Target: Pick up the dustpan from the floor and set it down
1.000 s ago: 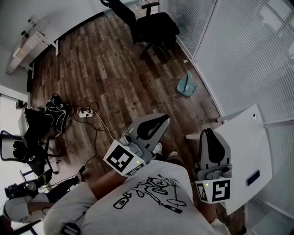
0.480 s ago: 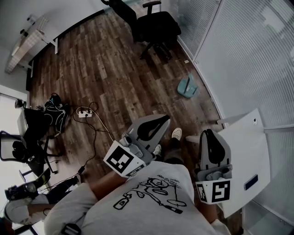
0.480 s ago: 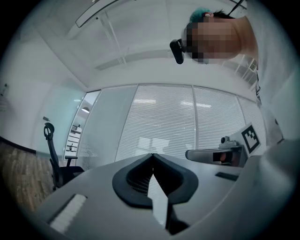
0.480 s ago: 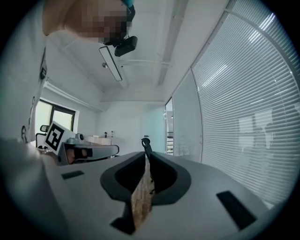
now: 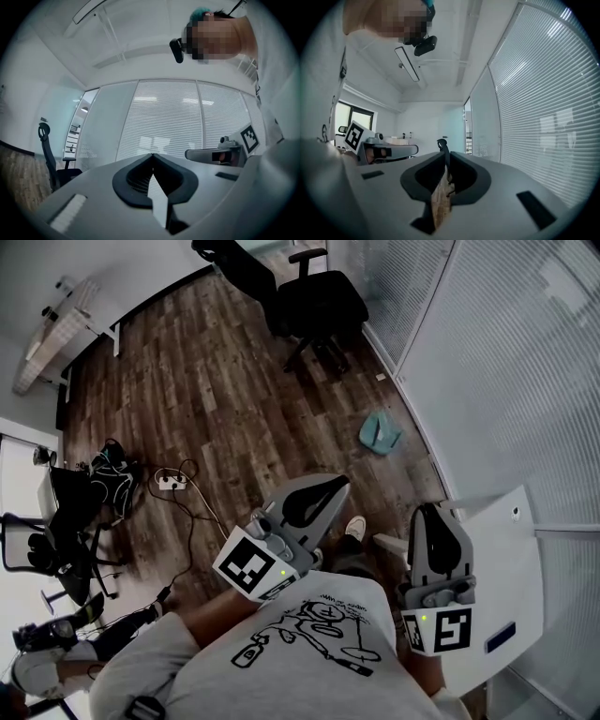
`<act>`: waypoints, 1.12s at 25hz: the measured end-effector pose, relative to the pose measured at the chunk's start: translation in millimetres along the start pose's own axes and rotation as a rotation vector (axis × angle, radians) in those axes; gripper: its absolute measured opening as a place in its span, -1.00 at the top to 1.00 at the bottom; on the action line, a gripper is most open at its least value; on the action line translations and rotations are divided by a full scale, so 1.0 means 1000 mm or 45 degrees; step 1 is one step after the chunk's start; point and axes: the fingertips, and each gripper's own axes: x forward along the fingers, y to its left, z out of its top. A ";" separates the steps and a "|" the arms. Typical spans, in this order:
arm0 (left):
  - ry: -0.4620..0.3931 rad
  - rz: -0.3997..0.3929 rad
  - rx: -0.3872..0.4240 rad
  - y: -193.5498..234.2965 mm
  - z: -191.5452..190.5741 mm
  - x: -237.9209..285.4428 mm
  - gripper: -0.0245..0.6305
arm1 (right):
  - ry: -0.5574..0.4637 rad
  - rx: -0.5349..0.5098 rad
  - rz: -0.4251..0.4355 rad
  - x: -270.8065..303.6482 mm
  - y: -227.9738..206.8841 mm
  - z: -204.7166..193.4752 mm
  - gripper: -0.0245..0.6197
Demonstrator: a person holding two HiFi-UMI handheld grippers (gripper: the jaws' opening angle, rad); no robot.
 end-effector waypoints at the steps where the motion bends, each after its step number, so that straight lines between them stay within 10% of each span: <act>1: -0.001 0.002 0.004 0.002 0.001 0.009 0.92 | 0.000 0.002 0.003 0.004 -0.009 0.000 0.84; 28: 0.042 0.079 0.005 0.030 -0.014 0.162 0.92 | 0.016 0.022 0.043 0.066 -0.155 -0.011 0.84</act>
